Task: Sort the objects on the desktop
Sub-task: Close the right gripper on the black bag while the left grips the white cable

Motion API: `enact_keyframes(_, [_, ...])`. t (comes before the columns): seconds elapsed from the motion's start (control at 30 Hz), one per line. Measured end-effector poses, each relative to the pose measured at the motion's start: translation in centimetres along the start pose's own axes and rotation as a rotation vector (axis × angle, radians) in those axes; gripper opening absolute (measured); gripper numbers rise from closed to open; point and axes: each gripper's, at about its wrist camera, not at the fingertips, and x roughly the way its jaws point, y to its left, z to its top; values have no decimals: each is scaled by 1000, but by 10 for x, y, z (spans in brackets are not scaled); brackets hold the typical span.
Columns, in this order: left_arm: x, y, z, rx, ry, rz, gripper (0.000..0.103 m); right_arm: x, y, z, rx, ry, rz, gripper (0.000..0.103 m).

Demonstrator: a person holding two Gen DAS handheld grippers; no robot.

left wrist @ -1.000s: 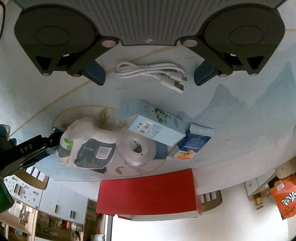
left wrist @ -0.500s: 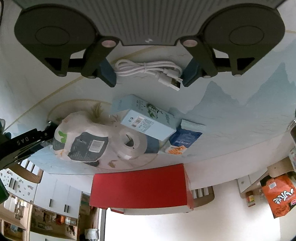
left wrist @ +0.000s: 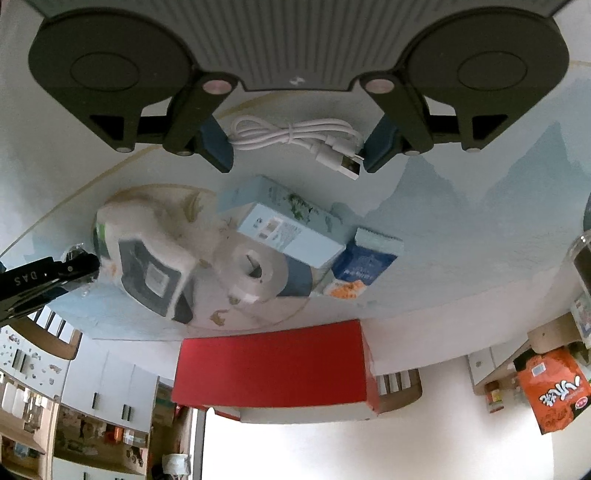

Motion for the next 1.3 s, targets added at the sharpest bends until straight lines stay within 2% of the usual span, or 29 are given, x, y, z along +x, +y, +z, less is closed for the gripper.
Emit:
enact_keyframes(0.5, [-23,-10,29,21,-65,-32,77,-34,1,9,0,-53,-21,45])
enact_keyframes(0.9, [-34,-14,61,50,-110,-42,77,-59,7,26,2,-98,-2,45])
enact_keyframes(1.3, [-36,-17,109,77,-136,-61,77,-79,11,55,-3,-145,-2,45])
